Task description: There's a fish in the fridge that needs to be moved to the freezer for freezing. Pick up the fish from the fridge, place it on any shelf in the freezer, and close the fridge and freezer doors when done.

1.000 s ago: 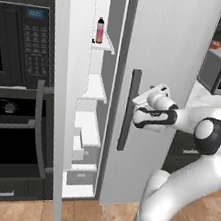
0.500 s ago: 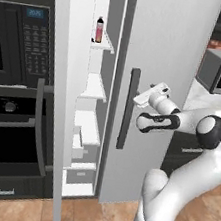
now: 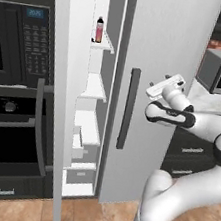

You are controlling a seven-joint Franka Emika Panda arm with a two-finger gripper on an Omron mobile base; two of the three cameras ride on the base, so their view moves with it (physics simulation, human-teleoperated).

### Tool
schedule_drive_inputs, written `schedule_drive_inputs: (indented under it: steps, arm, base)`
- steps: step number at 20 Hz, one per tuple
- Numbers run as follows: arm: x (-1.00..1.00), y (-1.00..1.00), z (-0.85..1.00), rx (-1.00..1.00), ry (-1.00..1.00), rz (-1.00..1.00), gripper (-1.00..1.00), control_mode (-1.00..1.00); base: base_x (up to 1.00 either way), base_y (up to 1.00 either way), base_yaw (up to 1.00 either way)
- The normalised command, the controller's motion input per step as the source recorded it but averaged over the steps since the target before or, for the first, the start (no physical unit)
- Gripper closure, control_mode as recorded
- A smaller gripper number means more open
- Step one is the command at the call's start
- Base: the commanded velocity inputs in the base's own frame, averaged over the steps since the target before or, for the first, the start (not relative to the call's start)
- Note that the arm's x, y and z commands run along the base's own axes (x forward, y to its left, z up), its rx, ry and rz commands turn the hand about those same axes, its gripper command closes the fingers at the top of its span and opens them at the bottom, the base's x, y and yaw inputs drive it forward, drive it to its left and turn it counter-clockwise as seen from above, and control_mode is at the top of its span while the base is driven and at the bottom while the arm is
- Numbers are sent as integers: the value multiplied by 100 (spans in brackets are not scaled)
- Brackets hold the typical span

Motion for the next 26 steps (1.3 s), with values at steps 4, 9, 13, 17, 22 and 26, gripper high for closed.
schedule_drive_inputs:
  steps: [4,9,13,17,22,26]
  arm:
    - [-56,-9,100,0,26,-15,-100,-100]
    - [-71,-7,100,0,36,-15,-100,-100]
    - [-80,-5,97,1,46,-16,-100,-100]
    - [-100,32,9,13,21,-13,-100,-100]
    - [-83,57,1,12,22,-15,-100,-100]
    - [-100,36,20,17,21,-13,-100,-100]
  base:
    - [0,0,0]
    - [0,0,0]
    - [0,0,0]
    - [0,0,0]
    - [0,0,0]
    - [0,0,0]
